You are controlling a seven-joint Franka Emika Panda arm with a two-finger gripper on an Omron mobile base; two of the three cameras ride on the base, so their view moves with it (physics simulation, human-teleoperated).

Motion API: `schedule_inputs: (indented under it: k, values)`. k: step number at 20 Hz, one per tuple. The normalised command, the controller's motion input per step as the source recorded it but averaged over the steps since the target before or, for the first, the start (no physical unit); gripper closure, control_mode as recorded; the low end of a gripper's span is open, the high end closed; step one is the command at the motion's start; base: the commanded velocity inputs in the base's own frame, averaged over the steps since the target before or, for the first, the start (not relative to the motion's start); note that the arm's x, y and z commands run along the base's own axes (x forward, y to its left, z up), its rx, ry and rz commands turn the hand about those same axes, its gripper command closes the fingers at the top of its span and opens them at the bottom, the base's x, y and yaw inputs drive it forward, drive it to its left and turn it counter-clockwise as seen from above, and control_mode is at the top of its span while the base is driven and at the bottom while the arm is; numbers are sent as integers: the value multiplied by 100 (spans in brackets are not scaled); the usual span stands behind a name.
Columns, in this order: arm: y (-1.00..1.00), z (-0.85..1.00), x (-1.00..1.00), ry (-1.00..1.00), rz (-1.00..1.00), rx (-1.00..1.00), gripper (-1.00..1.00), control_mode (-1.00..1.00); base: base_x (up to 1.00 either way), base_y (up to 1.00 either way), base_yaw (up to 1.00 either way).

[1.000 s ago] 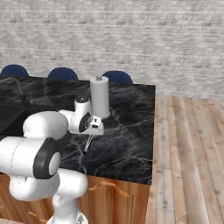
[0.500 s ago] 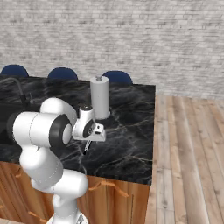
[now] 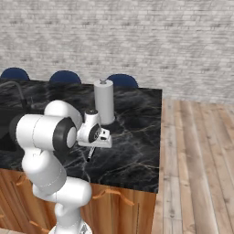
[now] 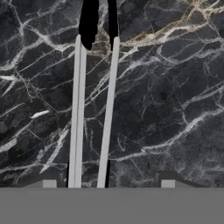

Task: Pick up the tongs from the counter and place them near the plate next to the oven.

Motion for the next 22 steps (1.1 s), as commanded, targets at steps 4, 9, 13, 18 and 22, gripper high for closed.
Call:
schedule_inputs:
  k: [4,9,13,18,22]
  values:
    - [-2,-49,-16,3,5,-2,100,-100,0,0,0]
    - [0,-7,-9,19,12,-5,100,-100,0,0,0]
    - [10,54,-15,19,25,0,100,-100,0,0,0]
    - [14,83,-30,11,23,0,100,-100,0,0,0]
    - [6,82,-39,1,9,0,100,-100,0,0,0]
